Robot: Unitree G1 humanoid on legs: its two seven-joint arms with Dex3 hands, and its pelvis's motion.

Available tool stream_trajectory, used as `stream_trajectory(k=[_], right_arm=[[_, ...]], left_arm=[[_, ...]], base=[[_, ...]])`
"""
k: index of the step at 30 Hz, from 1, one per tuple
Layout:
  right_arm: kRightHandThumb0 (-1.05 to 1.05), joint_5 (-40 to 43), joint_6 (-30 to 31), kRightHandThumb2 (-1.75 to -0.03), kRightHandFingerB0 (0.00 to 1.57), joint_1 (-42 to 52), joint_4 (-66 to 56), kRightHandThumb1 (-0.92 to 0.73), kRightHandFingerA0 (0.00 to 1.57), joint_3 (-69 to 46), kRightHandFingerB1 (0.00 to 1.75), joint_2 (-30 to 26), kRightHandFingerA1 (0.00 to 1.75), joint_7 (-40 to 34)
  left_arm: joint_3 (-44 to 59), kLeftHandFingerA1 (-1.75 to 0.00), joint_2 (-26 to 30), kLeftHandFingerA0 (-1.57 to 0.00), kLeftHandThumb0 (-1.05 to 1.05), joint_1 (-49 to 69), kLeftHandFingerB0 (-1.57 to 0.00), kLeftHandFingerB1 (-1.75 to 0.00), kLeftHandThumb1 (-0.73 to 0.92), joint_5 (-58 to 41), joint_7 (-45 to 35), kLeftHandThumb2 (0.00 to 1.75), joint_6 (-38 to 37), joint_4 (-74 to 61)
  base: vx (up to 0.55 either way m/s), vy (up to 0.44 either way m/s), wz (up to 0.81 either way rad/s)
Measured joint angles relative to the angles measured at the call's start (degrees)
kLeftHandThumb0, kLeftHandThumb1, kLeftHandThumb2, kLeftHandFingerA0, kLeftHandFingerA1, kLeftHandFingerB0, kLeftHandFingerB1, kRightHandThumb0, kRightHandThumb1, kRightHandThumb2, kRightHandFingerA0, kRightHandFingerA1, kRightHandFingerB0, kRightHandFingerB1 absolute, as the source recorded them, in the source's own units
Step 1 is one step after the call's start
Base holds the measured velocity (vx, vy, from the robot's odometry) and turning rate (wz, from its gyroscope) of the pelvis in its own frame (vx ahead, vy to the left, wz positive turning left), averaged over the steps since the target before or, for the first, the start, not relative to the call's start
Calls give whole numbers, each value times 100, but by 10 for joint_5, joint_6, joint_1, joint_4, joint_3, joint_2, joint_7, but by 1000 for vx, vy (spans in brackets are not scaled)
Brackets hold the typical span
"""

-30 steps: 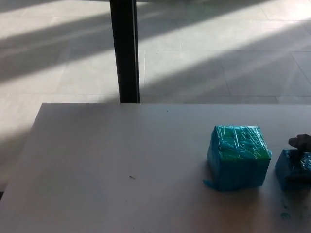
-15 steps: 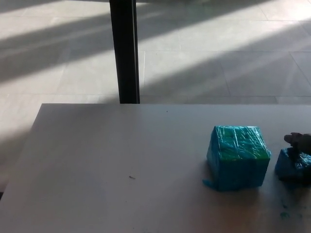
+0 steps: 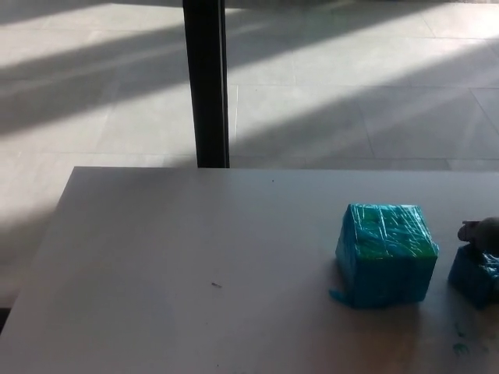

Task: The robot uses its right hand to pick up the small cube kept on the middle on the desk and place it on the bigger cube kept next to it

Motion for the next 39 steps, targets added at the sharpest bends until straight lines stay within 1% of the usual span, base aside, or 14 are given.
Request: stream_trajectory(k=[2,8,11,13,17,18,20,22,24,26,27,31,36,39], right_arm=[[-33,-12,0,-66,64,-1,-2,-74,72,11,58,0,159,-9],[-32,-37,-20,-69,72,26,-19,-79,72,3,54,-7,150,-74],[-30,-40,-41,-70,64,41,-24,-80,76,-15,54,-13,139,-105],[-29,-40,-58,-68,58,49,-26,-81,67,-32,47,-16,109,-123],[-27,-39,-79,-71,67,61,-33,-79,70,-62,55,-22,140,-135],[-25,-39,-84,-73,76,62,-34,-75,77,-69,107,-23,159,-137],[-26,-36,-98,-72,75,64,-36,-74,77,-90,84,-24,135,-138],[-23,-34,-111,-79,62,64,-43,-70,83,-110,139,-27,167,-139],[-24,-30,-124,-79,69,63,-55,-70,77,-133,123,-33,159,-139],[-23,-26,-135,-70,64,60,-64,-73,73,-151,140,-40,166,-139],[-27,-25,-139,-69,72,58,-66,-77,76,-157,114,-43,159,-139],[-27,-17,-155,-70,70,32,-71,-77,75,-186,110,-55,161,-124],[-20,-13,-170,-90,75,-15,-82,-63,94,-204,138,-73,168,-95],[-27,-6,-181,-88,67,-36,-94,-66,79,-219,152,-75,175,-77]], left_arm=[[0,-48,0,-29,-89,-1,-25,-38,91,0,0,72,0,2],[0,-48,0,-28,-88,-2,-25,-37,92,0,-1,71,0,6],[2,-50,0,-30,-90,-2,-24,-38,92,-1,-1,72,0,6],[3,-48,0,-31,-90,-2,-24,-37,92,-1,-1,73,0,6],[3,-47,0,-32,-89,-1,-29,-37,92,-1,-1,70,0,5],[4,-48,0,-35,-88,-1,-30,-38,92,-1,-1,71,1,5],[4,-49,0,-32,-88,-1,-26,-38,92,-1,0,73,1,4],[5,-47,0,-28,-88,1,-26,-38,92,-1,0,71,1,1],[7,-47,0,-28,-88,3,-27,-37,92,-1,0,71,2,-3],[9,-50,0,-35,-88,3,-29,-39,92,-2,0,72,4,-4],[9,-50,0,-31,-89,3,-25,-38,91,-2,0,73,5,-4],[12,-50,0,-32,-88,5,-25,-38,92,-2,1,72,6,-3],[12,-48,0,-32,-89,5,-25,-37,92,-2,3,73,9,-5],[14,-50,0,-32,-91,5,-24,-37,92,-2,4,71,11,-4]], base=[[0,0,0],[0,0,0],[0,0,0],[0,0,0],[0,0,0],[0,0,0],[0,0,0],[0,0,0],[0,0,0],[0,0,0],[0,0,0],[0,0,0],[0,0,0],[0,0,0]])
